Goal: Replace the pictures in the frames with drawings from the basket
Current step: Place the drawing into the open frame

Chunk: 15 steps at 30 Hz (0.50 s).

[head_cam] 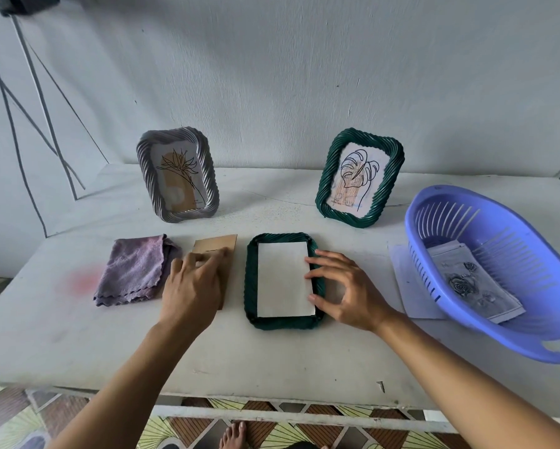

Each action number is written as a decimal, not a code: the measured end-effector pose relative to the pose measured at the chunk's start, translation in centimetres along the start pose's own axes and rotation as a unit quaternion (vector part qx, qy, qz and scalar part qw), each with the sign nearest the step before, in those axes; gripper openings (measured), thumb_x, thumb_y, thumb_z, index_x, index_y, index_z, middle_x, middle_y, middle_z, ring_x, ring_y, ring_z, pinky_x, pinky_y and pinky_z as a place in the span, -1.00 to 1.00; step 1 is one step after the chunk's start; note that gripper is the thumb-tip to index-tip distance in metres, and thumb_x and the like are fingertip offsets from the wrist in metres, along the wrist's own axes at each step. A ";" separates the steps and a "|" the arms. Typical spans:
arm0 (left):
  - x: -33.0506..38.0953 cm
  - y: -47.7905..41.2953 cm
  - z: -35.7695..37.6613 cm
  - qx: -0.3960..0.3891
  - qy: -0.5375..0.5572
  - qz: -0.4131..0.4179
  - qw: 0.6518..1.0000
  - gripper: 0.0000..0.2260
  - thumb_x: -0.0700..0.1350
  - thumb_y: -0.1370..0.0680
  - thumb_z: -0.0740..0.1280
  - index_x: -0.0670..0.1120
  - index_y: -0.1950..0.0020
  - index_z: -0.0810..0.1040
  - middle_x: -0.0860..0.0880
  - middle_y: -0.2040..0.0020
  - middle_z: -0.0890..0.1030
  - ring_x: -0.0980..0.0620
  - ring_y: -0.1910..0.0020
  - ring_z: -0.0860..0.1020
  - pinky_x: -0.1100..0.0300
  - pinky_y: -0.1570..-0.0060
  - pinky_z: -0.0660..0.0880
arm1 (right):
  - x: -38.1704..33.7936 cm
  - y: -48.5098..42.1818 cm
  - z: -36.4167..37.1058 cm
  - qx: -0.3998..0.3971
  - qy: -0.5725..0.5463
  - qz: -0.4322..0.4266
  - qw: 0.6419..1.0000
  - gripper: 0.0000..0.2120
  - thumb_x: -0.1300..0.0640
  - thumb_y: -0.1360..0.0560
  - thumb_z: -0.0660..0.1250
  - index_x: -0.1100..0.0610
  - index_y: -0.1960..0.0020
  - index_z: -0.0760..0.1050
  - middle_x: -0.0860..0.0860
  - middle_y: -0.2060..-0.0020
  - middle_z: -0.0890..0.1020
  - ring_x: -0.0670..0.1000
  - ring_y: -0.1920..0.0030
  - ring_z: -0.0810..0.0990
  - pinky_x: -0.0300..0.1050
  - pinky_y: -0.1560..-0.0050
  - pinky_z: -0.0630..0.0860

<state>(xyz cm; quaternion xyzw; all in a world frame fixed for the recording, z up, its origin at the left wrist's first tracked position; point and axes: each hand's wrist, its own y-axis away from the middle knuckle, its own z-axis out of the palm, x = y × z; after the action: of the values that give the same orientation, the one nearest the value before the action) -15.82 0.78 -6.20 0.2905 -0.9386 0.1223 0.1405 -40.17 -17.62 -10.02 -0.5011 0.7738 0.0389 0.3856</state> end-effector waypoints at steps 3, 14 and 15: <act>0.2 0.1 -1.0 0.013 0.087 -0.015 0.996 -0.65 -0.07 -0.67 0.13 0.07 -0.42 0.51 -0.19 -0.12 0.60 -0.29 -0.11 0.50 -0.12 -0.13 0.46 | 0.0 0.0 0.0 -0.001 0.002 0.006 1.000 -0.71 -0.03 -0.43 0.50 0.00 -0.13 0.64 -0.16 -0.33 0.55 -0.14 -0.47 0.33 0.02 -0.43 0.35; 6.8 0.8 -2.2 -0.045 0.068 0.041 0.996 -0.62 -0.09 -0.65 0.14 0.14 -0.44 0.46 -0.15 -0.24 0.53 -0.23 -0.15 0.46 -0.03 -0.14 0.44 | -0.1 0.2 0.0 -0.006 -0.008 0.025 1.000 -0.71 -0.03 -0.42 0.51 -0.05 -0.12 0.63 -0.23 -0.32 0.53 -0.16 -0.47 0.32 0.04 -0.43 0.35; 7.5 0.7 -1.8 -0.056 0.045 0.036 0.997 -0.63 -0.08 -0.65 0.14 0.15 -0.45 0.44 -0.13 -0.28 0.49 -0.22 -0.19 0.44 -0.02 -0.14 0.44 | -0.1 0.1 -0.1 -0.007 -0.007 0.026 1.000 -0.71 -0.03 -0.42 0.51 -0.05 -0.12 0.63 -0.23 -0.32 0.53 -0.17 -0.47 0.31 0.03 -0.43 0.35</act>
<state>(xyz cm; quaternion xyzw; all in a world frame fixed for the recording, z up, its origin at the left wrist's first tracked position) -21.86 -1.91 -2.14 0.2423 -0.9466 0.0873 0.1938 -40.30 -17.49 -9.93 -0.4835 0.7832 0.0579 0.3867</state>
